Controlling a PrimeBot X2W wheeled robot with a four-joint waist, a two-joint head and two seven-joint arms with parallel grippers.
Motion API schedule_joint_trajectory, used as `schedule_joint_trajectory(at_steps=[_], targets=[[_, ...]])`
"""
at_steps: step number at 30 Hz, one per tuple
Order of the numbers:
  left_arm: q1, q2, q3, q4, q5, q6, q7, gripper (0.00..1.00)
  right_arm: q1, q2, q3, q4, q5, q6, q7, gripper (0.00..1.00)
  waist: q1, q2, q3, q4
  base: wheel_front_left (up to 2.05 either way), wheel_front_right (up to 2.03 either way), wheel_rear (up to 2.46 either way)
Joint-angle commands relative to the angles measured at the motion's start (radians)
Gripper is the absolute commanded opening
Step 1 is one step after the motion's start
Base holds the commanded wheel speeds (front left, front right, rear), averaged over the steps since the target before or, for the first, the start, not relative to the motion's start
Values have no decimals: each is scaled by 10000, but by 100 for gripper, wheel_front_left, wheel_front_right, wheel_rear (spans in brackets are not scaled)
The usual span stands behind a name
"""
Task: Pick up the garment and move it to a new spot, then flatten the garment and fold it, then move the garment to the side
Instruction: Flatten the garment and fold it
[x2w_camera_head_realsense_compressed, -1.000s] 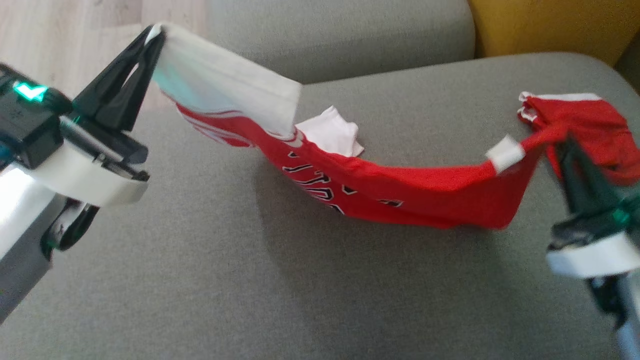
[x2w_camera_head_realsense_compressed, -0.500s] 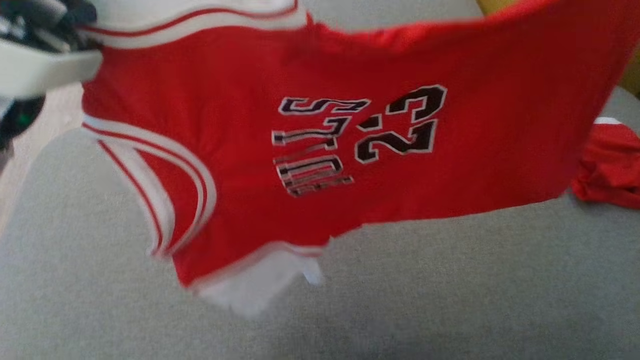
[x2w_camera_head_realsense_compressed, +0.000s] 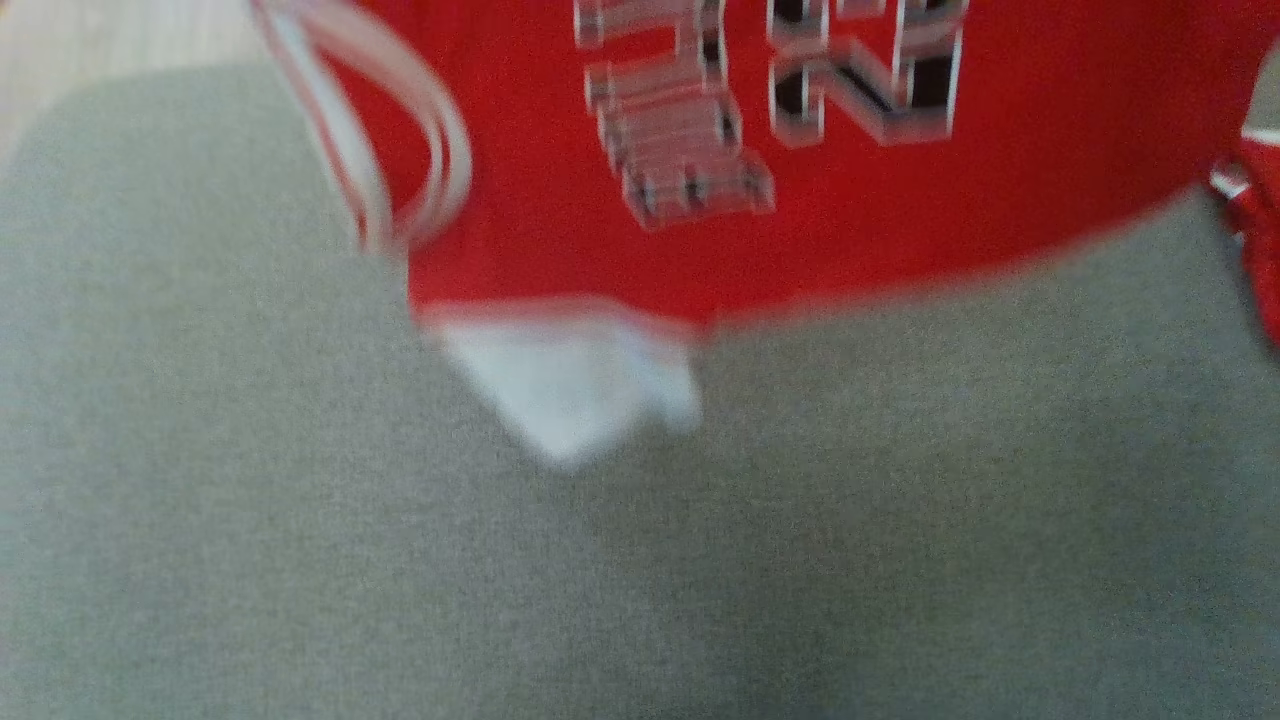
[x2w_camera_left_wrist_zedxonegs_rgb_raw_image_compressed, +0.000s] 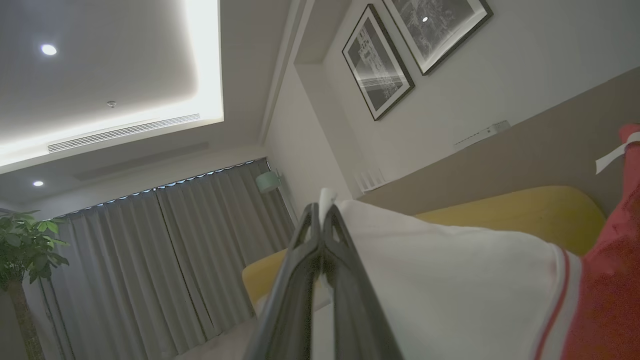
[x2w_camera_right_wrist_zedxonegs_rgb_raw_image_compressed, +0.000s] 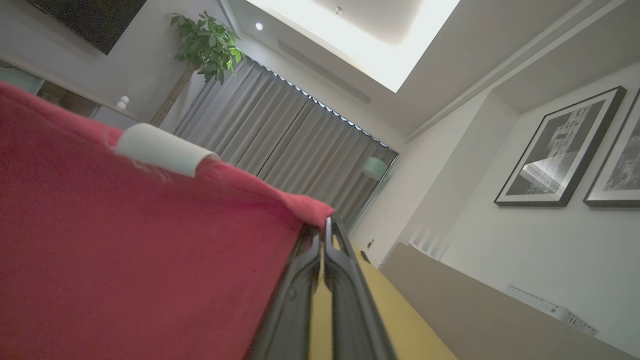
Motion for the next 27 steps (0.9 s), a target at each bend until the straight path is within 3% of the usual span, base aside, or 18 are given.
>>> schedule_joint_trajectory(at_steps=[1,5,7,13,20,27], targets=[[-1121,137,692,98,187,-18,-163,0,-709,97,-159,142,-316,67,-274,0,-4,0,1071,40,0,0,0],[-1774,-306,1453,27,464,-21,-244,0,-1669,288,-591,656,-1143,67,-734,0,-4,0,1647,39,0,0,0],[-1349,-472,1862,-308,576,-41,-248,0,-1690,252,-656,857,-1574,67,-912,0,-4,0,1951,121,0,0,0],[196,-228,1776,-936,364,-53,-250,0,-881,241,-788,1261,-1790,67,-1055,0,-4,0,2327,220,0,0,0],[3219,152,1605,-2351,127,-55,-251,0,1489,463,-1625,1510,-1603,67,-1124,0,-4,0,2294,312,0,0,0],[7163,633,1648,-3596,487,-56,-252,0,5077,1221,-2688,395,-1467,67,-1130,0,-4,0,1243,-33,0,0,0]])
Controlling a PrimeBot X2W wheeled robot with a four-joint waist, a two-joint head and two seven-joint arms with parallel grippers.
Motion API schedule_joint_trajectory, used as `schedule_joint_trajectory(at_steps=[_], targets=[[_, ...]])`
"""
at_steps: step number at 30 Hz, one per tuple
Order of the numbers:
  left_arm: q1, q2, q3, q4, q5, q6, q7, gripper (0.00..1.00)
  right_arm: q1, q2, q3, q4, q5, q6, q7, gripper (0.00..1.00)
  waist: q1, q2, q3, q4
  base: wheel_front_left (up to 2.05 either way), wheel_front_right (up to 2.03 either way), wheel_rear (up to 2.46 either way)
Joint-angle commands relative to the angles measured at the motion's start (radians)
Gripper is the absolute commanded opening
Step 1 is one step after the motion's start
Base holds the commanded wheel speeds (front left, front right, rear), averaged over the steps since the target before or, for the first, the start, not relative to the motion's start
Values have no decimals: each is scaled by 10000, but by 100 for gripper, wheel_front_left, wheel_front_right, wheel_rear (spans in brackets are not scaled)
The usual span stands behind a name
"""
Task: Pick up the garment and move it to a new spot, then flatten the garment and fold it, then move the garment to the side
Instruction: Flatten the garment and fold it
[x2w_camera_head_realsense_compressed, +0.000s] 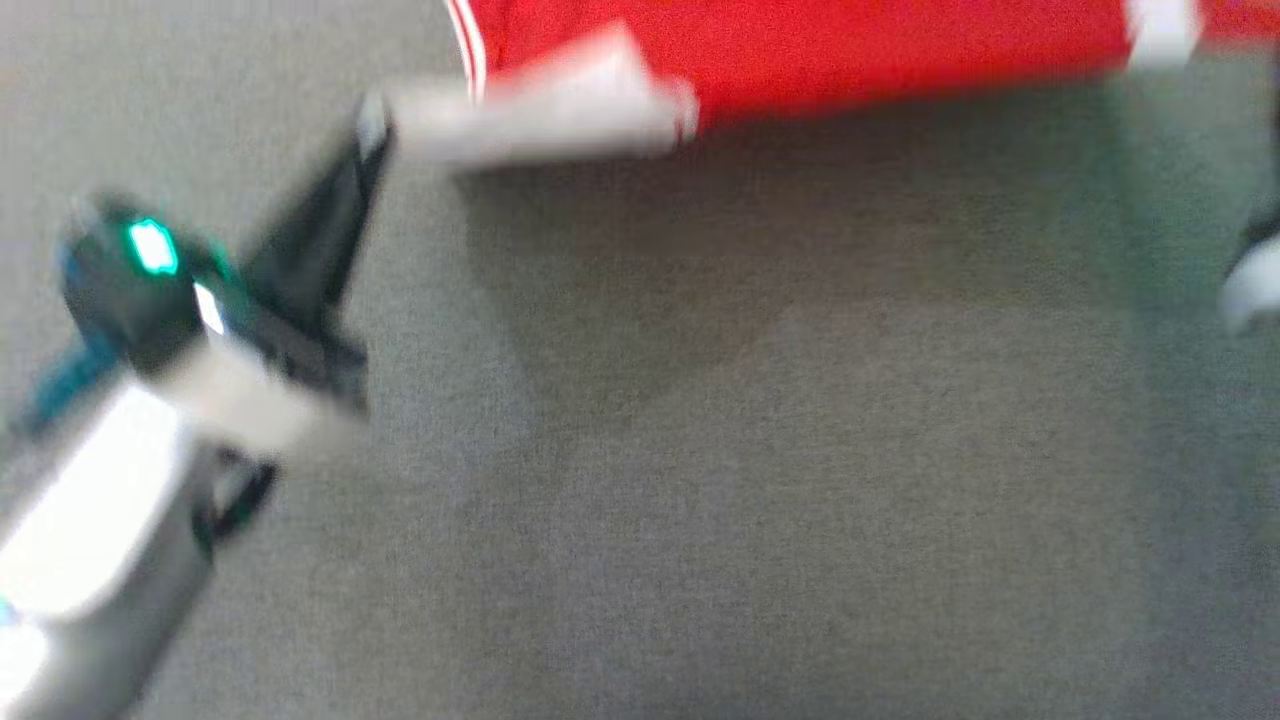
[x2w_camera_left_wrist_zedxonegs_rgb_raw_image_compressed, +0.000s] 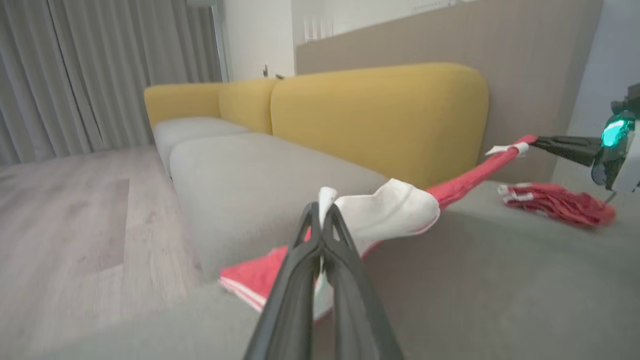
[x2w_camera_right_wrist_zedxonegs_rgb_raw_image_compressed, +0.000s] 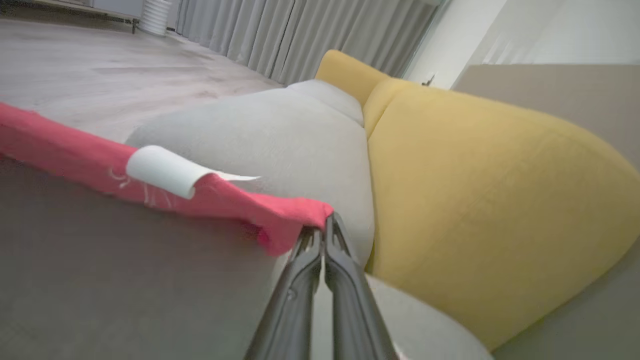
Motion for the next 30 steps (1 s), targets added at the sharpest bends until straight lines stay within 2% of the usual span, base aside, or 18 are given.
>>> schedule_joint_trajectory(at_steps=[1,10,17,22,30], targets=[[149,491,455,-354,34,18,-12,0,528,-94,-51,-388,94,67,-102,0,2,0,-462,-199,0,0,0],[4409,340,797,-1388,125,251,-12,0,4842,655,-1056,-1844,165,67,-104,0,2,0,-1504,-345,0,0,0],[6333,485,327,-1946,-36,166,38,0,7030,1004,-1726,-2979,35,67,153,0,2,0,-1778,-379,0,0,0],[6378,683,303,-2279,-17,188,108,0,7421,1026,-1969,-3411,96,67,512,0,2,0,-1776,-339,0,0,0],[4213,609,246,-2038,478,76,324,0,6411,1128,-1875,-3200,157,67,1137,0,2,0,-1291,-285,0,0,0]])
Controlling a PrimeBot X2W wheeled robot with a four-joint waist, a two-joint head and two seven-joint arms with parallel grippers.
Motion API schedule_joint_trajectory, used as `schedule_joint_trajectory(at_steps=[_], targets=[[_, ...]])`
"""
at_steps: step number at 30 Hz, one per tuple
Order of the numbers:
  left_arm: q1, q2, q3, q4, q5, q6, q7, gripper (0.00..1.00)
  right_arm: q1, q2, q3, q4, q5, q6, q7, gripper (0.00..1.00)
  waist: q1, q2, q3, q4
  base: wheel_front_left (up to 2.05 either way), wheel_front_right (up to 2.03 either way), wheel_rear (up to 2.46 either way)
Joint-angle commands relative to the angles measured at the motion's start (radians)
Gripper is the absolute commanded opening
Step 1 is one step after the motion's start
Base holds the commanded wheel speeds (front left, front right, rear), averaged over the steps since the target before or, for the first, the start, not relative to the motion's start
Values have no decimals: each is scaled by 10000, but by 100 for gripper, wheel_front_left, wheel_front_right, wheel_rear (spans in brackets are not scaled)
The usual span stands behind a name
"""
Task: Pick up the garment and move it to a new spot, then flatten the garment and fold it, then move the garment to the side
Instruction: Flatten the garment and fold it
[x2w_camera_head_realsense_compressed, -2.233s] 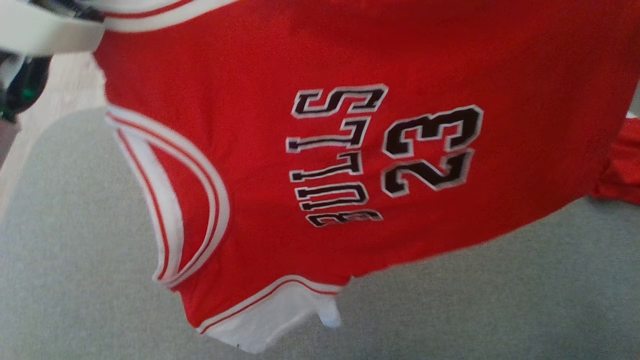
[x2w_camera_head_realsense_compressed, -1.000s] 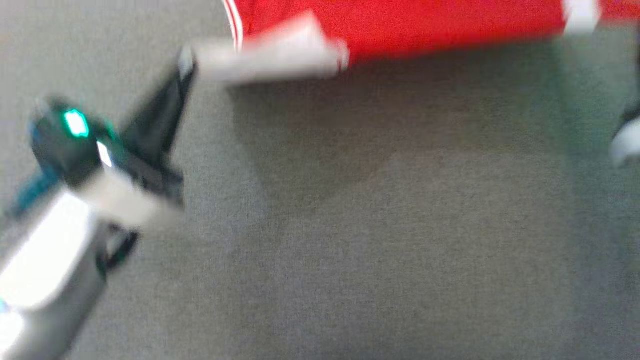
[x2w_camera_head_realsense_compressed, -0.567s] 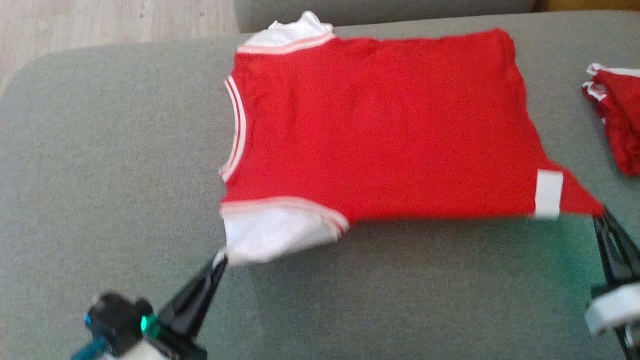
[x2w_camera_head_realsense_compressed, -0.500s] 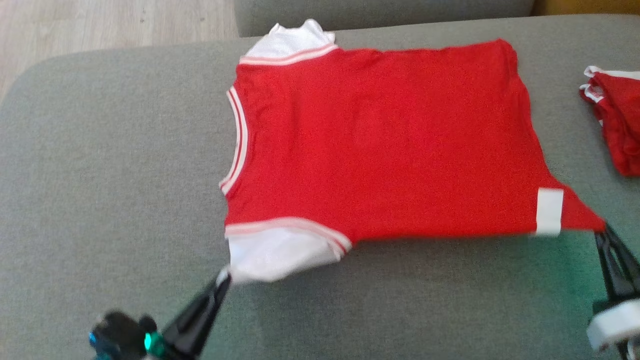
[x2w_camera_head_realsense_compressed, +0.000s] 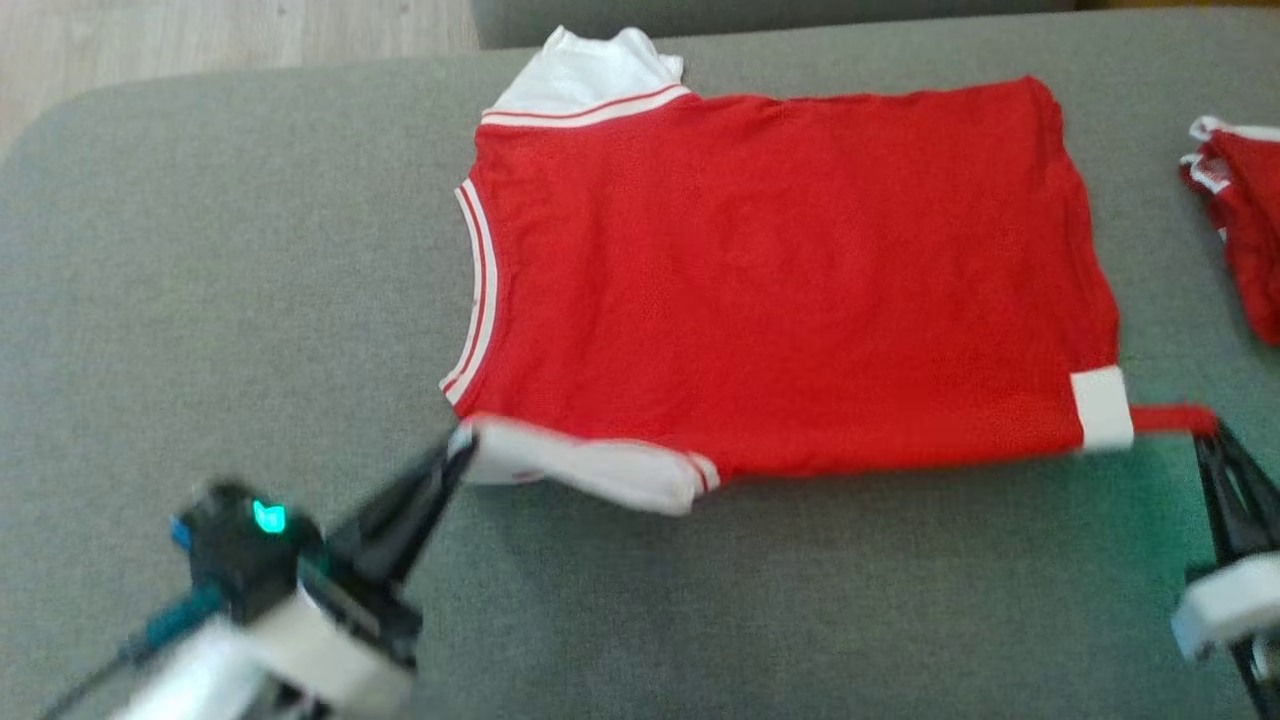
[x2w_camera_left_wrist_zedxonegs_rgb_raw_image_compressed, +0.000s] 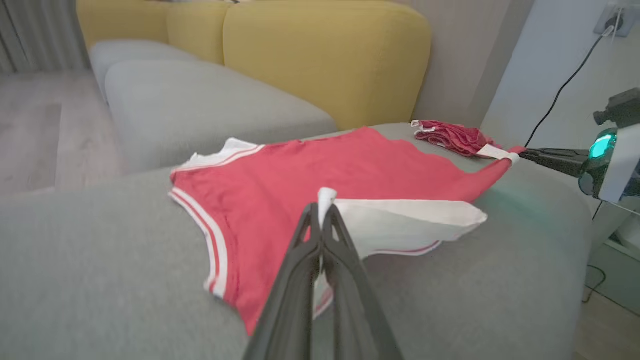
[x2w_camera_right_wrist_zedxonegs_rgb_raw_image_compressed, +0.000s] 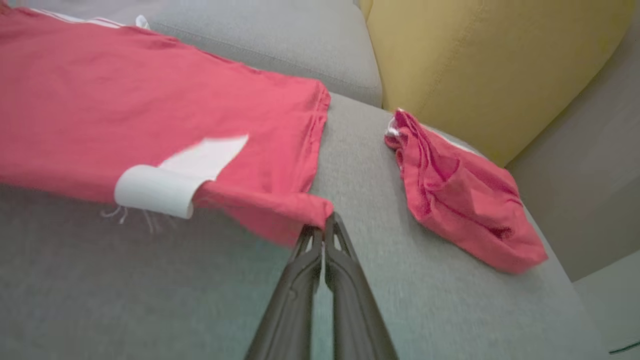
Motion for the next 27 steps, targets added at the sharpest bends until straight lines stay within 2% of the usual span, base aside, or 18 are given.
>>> schedule_joint_trajectory(at_steps=[1,6,14,23,24,25,26,27], targets=[[-838,241,396,-144,122,-25,-4,0,-462,-223,178,-226,-11,67,41,0,1,-1,213,-26,0,0,0],[-3066,224,-58,453,358,-62,34,0,-1699,-270,454,185,-18,67,399,0,1,-1,848,-103,0,0,0],[-6102,301,-1235,1850,125,-67,-167,0,-3459,-245,683,1026,-113,67,692,0,1,-1,1705,-275,0,0,0],[-7564,197,-1647,3346,366,-68,-363,0,-5087,-255,1200,2316,-140,67,101,0,1,-1,2117,-440,0,0,0],[-7623,159,-1625,3409,398,-68,-367,0,-5261,-240,1294,2465,-132,67,-7,3,1,-1,2140,-452,0,0,0],[-7660,121,-1551,3473,438,-68,-369,0,-5435,-242,1373,2636,-123,67,-118,39,1,-1,2163,-459,0,0,0],[-7671,71,-1431,3541,497,-68,-370,0,-5599,-240,1425,2830,-120,67,-210,90,1,-1,2176,-463,0,0,0],[-7650,5,-1304,3602,530,-68,-371,37,-5750,-229,1467,3019,-125,67,-294,100,1,-1,2180,-462,0,0,0]])
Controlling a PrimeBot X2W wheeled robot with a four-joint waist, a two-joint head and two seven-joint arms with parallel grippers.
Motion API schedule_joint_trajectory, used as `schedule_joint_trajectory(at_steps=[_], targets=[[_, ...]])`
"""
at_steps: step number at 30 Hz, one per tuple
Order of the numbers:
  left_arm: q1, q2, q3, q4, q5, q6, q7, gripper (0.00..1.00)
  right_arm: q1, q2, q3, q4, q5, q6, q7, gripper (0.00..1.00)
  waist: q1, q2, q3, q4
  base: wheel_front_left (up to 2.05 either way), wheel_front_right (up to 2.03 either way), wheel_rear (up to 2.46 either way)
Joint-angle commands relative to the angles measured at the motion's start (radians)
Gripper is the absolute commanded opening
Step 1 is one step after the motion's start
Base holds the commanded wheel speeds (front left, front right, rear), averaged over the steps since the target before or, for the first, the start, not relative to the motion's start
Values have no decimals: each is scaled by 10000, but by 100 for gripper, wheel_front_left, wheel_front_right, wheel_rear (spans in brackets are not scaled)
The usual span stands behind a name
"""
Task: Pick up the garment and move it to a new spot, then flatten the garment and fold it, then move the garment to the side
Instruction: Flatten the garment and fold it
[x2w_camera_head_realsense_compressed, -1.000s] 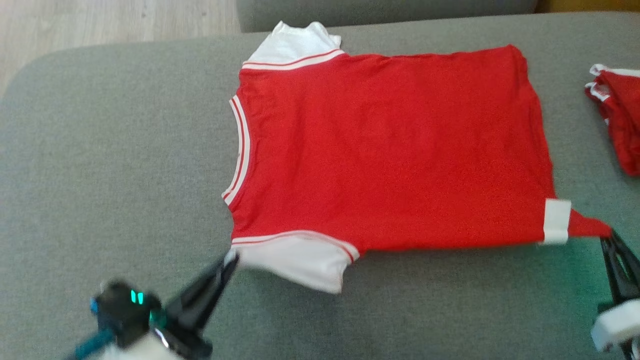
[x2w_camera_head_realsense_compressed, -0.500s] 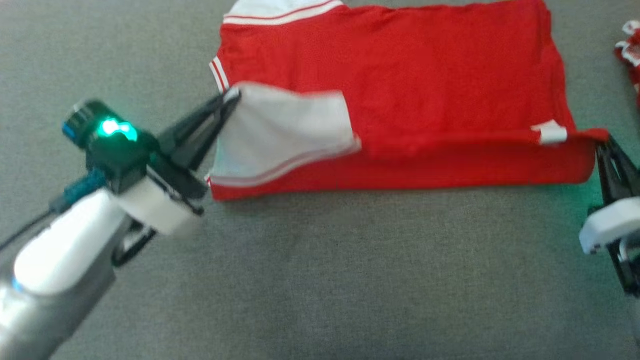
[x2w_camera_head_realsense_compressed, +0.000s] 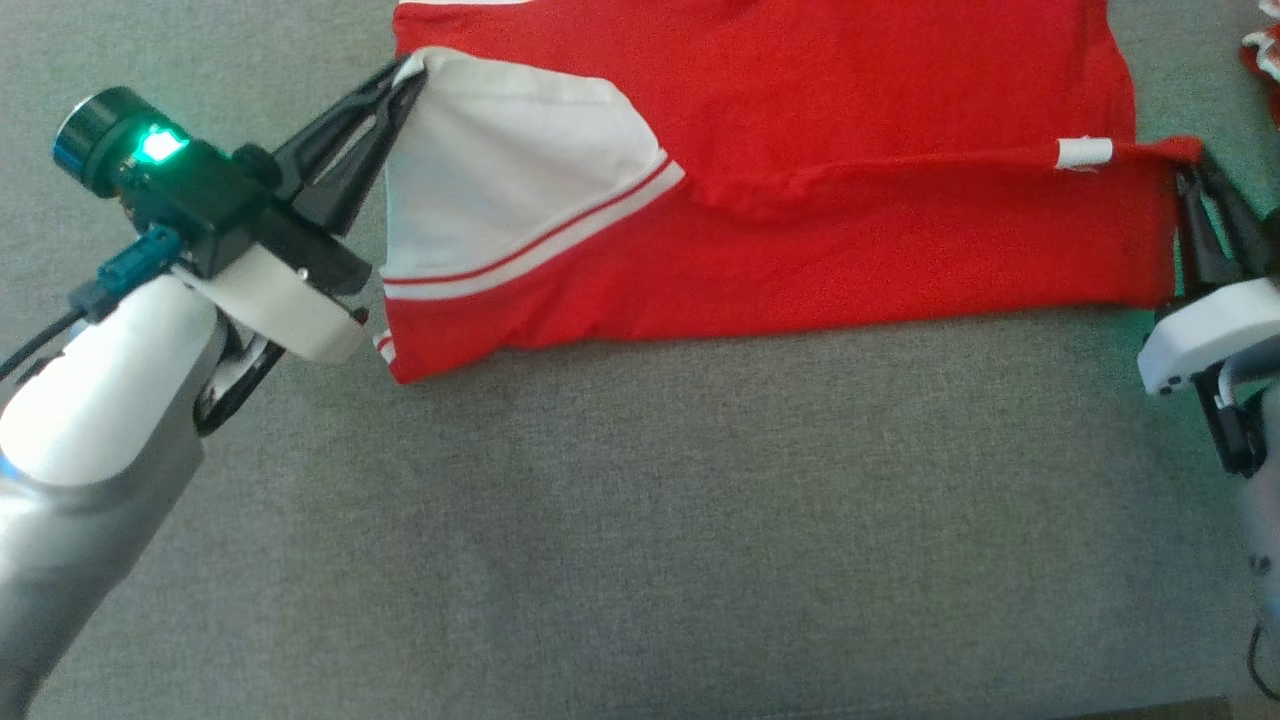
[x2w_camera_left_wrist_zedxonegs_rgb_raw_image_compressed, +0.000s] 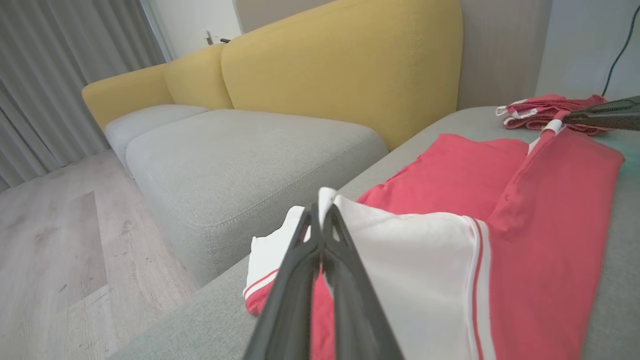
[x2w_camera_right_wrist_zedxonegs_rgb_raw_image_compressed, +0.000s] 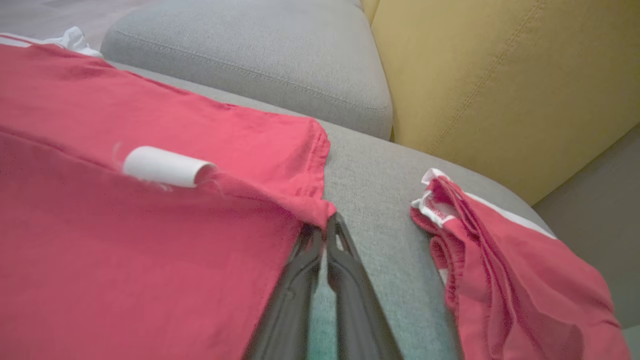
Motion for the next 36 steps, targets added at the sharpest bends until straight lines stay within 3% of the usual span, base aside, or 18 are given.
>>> schedule_joint_trajectory(at_steps=[1,7,11,15,19,24,36], targets=[[-377,270,693,-118,76,18,-89,100,-164,-177,112,-58,-25,67,-197,100,-2,0,-12,7,0,0,0],[467,-308,1721,-124,471,163,-91,100,-254,23,-127,679,-342,67,-697,100,-2,0,-448,42,0,0,0],[1781,-732,2792,-450,476,757,-92,100,179,375,-415,781,-440,67,-933,100,-2,0,-1017,-38,0,0,0],[3600,-1389,3833,-734,61,1272,-92,100,874,786,-581,646,-490,67,-1044,100,-2,0,-1592,-122,0,0,0],[5115,-2207,4581,-818,-538,1350,-92,100,1493,1098,-788,400,-472,67,-1082,100,-2,0,-1869,-157,0,0,0],[5784,-2687,4373,10,-895,968,118,100,1818,1234,-898,295,-484,67,-1096,100,-2,0,-1946,-238,0,0,0],[4950,-2981,4081,2218,-1331,899,1654,100,1712,1386,-833,135,-396,67,-1102,100,-2,0,-1520,-599,0,0,0]])
